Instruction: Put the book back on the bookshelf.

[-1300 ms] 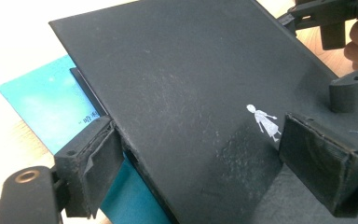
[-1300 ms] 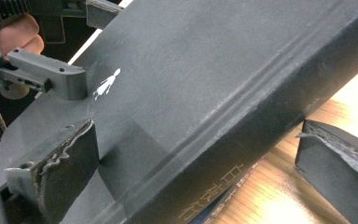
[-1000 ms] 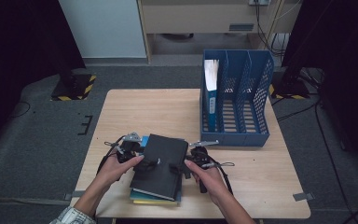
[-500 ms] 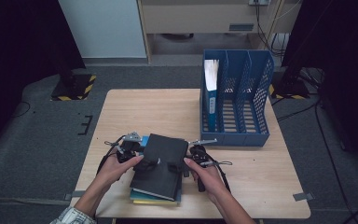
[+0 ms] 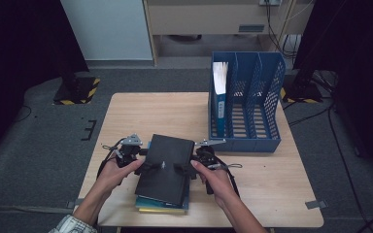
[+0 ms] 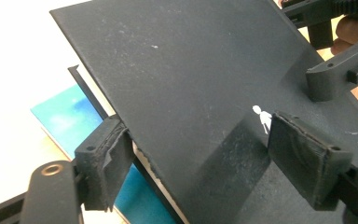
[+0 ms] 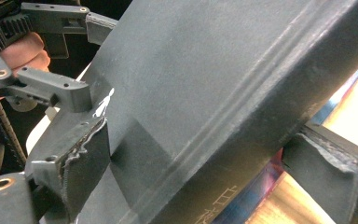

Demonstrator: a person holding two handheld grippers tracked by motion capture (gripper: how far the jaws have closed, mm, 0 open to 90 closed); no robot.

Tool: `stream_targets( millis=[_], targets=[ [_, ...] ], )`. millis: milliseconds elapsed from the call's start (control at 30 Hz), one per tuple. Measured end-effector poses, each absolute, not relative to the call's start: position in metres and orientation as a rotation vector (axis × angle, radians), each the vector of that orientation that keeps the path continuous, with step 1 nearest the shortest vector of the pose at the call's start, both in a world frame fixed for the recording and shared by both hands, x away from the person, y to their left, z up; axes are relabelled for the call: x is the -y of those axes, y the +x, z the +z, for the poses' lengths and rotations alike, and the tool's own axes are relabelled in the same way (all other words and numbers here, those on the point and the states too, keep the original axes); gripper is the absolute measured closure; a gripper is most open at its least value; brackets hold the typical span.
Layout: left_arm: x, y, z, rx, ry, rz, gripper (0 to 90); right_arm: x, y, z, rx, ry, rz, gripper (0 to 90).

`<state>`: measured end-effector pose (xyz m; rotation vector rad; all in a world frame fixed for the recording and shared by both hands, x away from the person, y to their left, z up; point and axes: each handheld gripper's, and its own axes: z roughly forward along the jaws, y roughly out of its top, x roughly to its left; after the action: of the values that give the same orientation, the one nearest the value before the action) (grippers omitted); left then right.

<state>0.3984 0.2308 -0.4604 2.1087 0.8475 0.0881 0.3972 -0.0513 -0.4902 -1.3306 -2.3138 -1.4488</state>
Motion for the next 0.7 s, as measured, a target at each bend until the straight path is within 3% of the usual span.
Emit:
stream_targets(
  millis=[233,700],
  targets=[
    [-0.236,0.399,-0.454,-0.856,2.093,0.105,26.0,0.047,0.401,-0.479,2.369,-1.309,-1.447,11.0],
    [-0.247,0.4,-0.432,-0.867,2.054,0.171,43.8,0.042,0.405,-0.451,2.465,-1.288,-1.484,17.4]
  ],
)
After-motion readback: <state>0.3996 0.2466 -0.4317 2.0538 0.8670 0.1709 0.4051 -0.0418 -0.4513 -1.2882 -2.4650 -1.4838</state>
